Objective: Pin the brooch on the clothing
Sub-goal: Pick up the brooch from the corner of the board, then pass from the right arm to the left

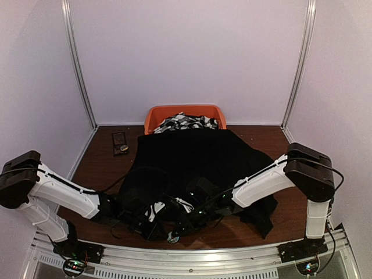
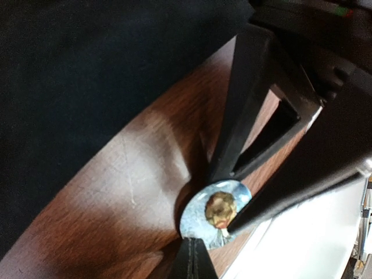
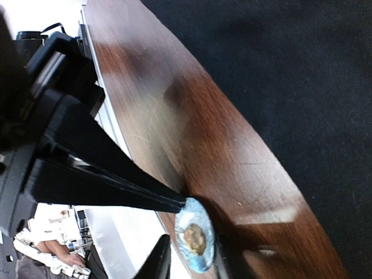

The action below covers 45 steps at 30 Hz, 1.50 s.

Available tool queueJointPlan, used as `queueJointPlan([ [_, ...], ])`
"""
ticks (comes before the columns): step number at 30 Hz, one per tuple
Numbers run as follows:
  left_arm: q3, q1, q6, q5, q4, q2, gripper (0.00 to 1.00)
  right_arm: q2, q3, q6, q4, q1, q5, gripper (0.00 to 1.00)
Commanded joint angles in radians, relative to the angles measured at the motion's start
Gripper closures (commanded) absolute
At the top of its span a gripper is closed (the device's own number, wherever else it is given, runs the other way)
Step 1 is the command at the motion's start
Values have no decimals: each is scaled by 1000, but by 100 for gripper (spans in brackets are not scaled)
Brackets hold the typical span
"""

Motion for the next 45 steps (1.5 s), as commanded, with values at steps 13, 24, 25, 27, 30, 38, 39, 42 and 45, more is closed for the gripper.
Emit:
queueJointPlan([
  [13,14,-6,11,-173,-94,-204,95,-114,9,-81,-145,-16,38,100],
  [24,124,-4,262,-671,-306,-658,4,-369,37,-92,-264,-138,156,100],
  [25,133,-5,307,-696,-296,-674,3,-393,45,-84,-266,-153,175,100],
  [27,158,-5,397,-738,-265,-664,2,-438,59,-60,-259,-185,206,100],
  [30,220,-6,559,-764,-241,-589,2,-505,63,19,-212,-231,247,100],
  [38,309,-29,1029,-908,-47,-393,2,-628,48,178,-154,-311,312,100],
  [39,314,-31,1078,-922,-16,-368,2,-637,45,190,-153,-314,320,100],
  [42,335,-44,1203,-929,83,-291,3,-652,32,213,-151,-318,360,100],
  [45,369,-69,1291,-914,167,-224,3,-657,13,223,-141,-319,394,100],
])
